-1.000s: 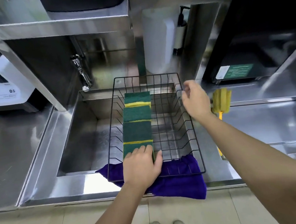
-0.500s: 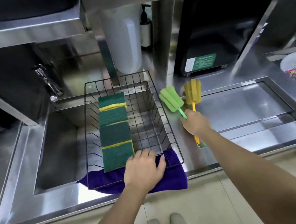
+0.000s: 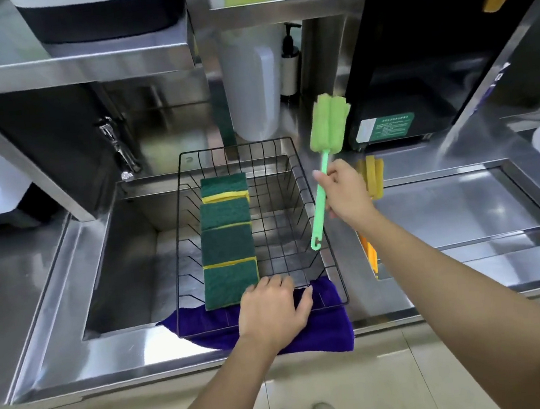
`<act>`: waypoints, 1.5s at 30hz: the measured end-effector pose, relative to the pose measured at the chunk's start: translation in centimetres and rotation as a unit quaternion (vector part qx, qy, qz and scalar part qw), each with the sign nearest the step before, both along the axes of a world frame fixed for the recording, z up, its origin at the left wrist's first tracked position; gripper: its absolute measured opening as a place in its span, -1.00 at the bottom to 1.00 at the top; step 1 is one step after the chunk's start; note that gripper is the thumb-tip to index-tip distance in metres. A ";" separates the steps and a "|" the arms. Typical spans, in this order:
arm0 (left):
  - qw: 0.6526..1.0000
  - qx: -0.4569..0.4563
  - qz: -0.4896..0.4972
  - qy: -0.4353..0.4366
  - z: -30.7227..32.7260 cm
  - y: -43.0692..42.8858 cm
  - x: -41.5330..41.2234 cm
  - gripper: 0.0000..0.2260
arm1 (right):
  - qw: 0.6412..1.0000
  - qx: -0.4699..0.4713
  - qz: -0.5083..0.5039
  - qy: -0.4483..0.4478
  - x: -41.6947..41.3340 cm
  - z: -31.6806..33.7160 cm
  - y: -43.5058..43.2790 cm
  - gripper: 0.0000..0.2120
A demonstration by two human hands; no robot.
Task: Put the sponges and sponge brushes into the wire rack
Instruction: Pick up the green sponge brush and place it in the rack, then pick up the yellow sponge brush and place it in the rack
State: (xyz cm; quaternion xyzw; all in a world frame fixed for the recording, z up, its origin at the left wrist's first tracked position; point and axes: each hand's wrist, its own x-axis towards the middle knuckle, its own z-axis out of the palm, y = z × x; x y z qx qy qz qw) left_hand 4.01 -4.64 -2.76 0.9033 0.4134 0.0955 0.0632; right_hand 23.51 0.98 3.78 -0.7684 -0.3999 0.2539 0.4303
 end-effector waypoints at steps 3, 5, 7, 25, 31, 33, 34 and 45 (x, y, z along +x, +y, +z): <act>0.999 0.026 0.018 -0.016 0.1 0.3 -0.8 -0.60 | 0.995 -0.055 0.065 0.046 -3.1 -0.7 1.1 -0.82; 0.999 0.026 0.038 -0.021 0.0 0.8 -1.8 -0.60 | 0.987 -0.105 0.108 0.049 -5.1 -1.7 1.7 -0.84; 0.998 0.018 0.055 -0.021 -0.1 1.1 -2.6 -0.59 | 0.977 -0.151 0.134 0.062 -6.6 -3.1 2.1 -0.84; 0.999 -0.004 0.027 0.026 -0.2 1.4 -2.9 -0.58 | 0.944 -0.274 0.182 -0.036 -8.5 -7.4 2.9 -0.85; 0.999 -0.018 0.011 0.049 0.1 1.5 -2.8 -0.58 | 0.968 -0.199 0.151 -0.010 -6.7 -5.2 2.4 -0.90; 0.997 -0.029 0.021 0.066 0.5 1.3 -2.7 -0.56 | 0.977 -0.159 0.140 0.005 -6.0 -4.2 2.0 -0.91; 0.997 -0.027 0.026 0.072 0.6 1.2 -2.6 -0.56 | 0.981 -0.139 0.133 -0.006 -5.6 -3.6 1.9 -0.90; 0.996 -0.036 -0.040 0.073 0.7 -1.4 2.6 -0.38 | 0.968 -0.166 -0.136 -0.131 3.2 -3.7 -3.9 -0.74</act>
